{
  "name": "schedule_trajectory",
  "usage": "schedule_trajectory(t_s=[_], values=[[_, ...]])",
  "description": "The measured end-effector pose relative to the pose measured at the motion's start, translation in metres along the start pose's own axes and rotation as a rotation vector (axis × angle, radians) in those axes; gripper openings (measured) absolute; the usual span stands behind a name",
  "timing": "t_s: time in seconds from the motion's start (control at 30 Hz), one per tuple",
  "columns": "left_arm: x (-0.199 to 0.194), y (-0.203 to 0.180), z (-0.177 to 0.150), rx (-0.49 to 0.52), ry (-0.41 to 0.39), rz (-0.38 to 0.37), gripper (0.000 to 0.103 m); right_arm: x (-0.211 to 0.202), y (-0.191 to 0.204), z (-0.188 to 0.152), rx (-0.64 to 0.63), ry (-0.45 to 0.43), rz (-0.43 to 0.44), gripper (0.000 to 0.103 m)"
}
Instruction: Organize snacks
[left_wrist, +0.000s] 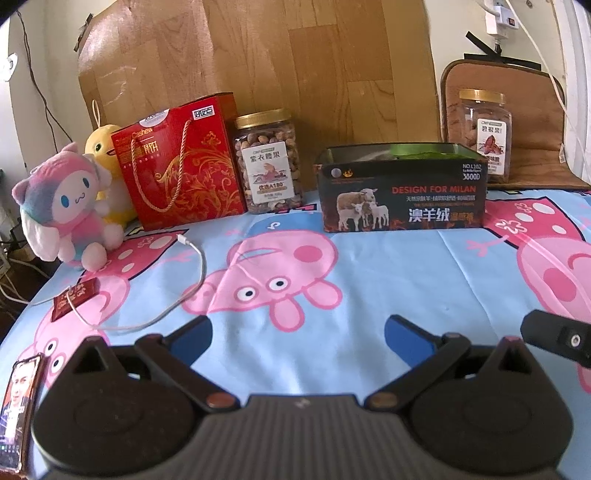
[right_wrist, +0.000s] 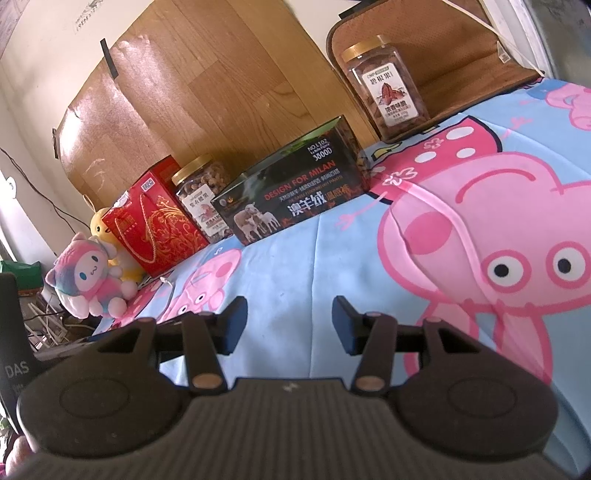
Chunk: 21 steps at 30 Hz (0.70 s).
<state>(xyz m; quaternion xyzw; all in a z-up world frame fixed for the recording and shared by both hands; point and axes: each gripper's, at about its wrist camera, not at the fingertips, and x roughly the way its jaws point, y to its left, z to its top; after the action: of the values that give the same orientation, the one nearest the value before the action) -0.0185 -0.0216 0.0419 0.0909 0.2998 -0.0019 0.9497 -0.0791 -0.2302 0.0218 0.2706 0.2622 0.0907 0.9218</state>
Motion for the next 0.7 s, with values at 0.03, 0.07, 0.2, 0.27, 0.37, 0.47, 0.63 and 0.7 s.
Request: schedule_trajectory(t_s=[0.03, 0.07, 0.2, 0.27, 0.37, 0.47, 0.63, 0.7], values=[[0.0002, 0.0000, -0.0001, 0.001, 0.001, 0.000, 0.103, -0.0001, -0.0001, -0.0005, 0.001, 0.000, 0.000, 0.054], [0.0007, 0.0000, -0.0001, 0.002, 0.002, -0.002, 0.103, -0.0003, 0.0002, -0.0012, 0.001, 0.000, -0.001, 0.054], [0.0016, -0.0003, -0.0006, 0.004, 0.013, -0.016, 0.103, 0.0004, -0.0004, -0.0008, 0.006, 0.002, -0.004, 0.054], [0.0021, -0.0006, -0.0010, 0.003, 0.023, -0.028, 0.103, 0.0006, -0.0005, -0.0004, 0.007, 0.002, -0.007, 0.055], [0.0036, -0.0002, -0.0014, -0.004, 0.046, -0.051, 0.103, 0.0004, -0.0001, -0.0007, 0.007, 0.002, -0.015, 0.057], [0.0039, -0.0003, -0.0016, -0.006, 0.059, -0.065, 0.103, 0.0002, -0.0001, -0.0010, 0.007, -0.002, -0.023, 0.062], [0.0041, -0.0005, -0.0015, -0.007, 0.070, -0.077, 0.103, 0.0005, -0.0003, -0.0004, 0.004, -0.006, -0.035, 0.066], [0.0037, -0.0008, -0.0018, -0.007, 0.073, -0.079, 0.103, 0.0004, -0.0011, -0.0004, 0.007, -0.006, -0.038, 0.066]])
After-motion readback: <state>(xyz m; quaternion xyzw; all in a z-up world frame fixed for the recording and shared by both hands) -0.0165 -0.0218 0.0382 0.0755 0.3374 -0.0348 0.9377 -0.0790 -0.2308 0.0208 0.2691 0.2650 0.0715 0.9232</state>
